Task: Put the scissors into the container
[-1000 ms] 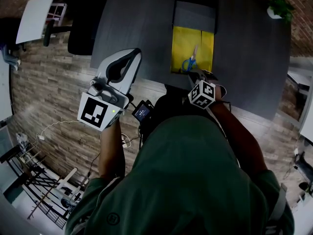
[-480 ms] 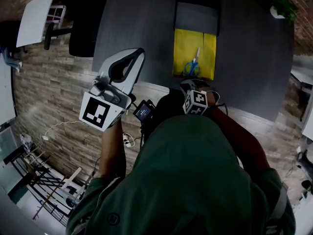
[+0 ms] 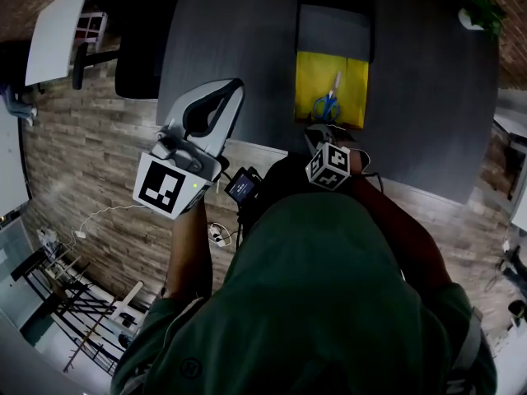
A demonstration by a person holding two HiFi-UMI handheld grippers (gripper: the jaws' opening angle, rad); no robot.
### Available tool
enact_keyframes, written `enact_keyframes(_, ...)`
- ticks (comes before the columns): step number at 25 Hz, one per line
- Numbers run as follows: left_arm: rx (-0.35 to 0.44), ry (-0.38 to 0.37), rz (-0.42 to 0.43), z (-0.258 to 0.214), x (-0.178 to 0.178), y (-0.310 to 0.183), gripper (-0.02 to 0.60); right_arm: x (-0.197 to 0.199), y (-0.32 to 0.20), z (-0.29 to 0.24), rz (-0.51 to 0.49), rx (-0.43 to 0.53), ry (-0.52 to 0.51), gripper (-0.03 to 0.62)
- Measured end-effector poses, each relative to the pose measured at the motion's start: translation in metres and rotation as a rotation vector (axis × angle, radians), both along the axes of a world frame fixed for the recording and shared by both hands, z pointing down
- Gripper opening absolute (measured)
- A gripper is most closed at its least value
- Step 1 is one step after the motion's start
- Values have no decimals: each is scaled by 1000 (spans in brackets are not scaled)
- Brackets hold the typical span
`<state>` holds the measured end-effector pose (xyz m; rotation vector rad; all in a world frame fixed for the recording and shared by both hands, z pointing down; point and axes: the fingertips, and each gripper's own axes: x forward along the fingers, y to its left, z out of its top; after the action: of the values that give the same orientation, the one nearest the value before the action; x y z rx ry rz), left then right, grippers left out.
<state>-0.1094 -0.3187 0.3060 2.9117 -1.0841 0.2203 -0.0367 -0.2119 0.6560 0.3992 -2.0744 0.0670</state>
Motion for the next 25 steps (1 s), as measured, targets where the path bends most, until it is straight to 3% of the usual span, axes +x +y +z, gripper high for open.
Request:
enact_keyframes(11, -12, -5, 21, 5, -8, -20, 0, 28, -134, -16, 153, 104, 32, 5)
enact_keyframes(25, 9, 3, 29, 6, -5, -38, 0, 33, -180, -14, 180, 107, 8, 5)
